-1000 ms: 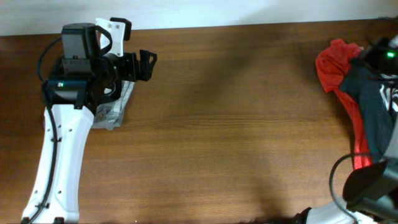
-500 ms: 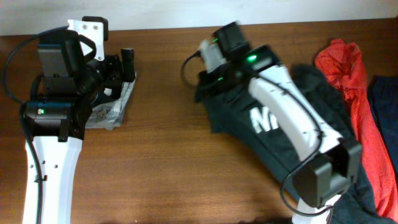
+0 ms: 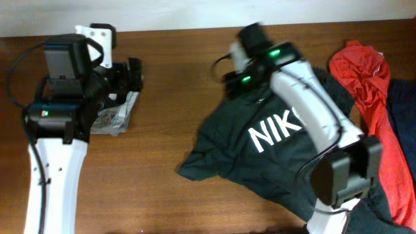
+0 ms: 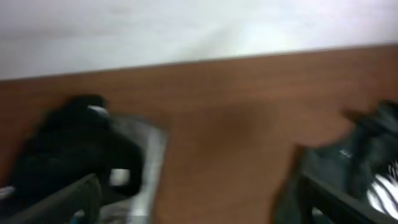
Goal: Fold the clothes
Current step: 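Drag the dark green NIKE t-shirt with the right gripper to table center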
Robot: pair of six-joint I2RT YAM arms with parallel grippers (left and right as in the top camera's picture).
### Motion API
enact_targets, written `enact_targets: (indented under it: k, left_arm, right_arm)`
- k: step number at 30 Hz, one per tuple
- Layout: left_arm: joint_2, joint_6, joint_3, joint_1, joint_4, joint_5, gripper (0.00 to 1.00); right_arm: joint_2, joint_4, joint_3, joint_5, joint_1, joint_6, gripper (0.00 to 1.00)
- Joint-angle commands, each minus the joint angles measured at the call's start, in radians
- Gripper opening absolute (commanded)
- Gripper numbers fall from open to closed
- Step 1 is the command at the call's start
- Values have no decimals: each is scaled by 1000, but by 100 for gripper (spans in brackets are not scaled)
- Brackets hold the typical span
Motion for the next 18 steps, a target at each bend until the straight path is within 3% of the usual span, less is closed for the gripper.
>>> enact_targets:
  k: [1, 8, 9, 10, 15, 18]
  left_arm:
    - [129, 63, 12, -77, -27, 201, 92]
    - [428, 216, 12, -264, -13, 213, 71]
    - [496, 253, 12, -296, 13, 211, 58]
    - [531, 256, 12, -311, 32, 202, 56]
    - [666, 256, 12, -353, 128, 199, 72]
    - [742, 256, 12, -369, 163, 204, 74]
  right_arm:
    - [-19, -48, 2, 22, -195, 122, 69]
    - [-19, -165, 2, -45, -451, 100, 68]
    - [-19, -177, 2, -45, -470, 92, 68]
    - [-19, -186, 2, -42, -484, 75, 68]
    - [-19, -203, 1, -33, -497, 55, 68]
    - [-19, -204, 1, -33, -496, 55, 69]
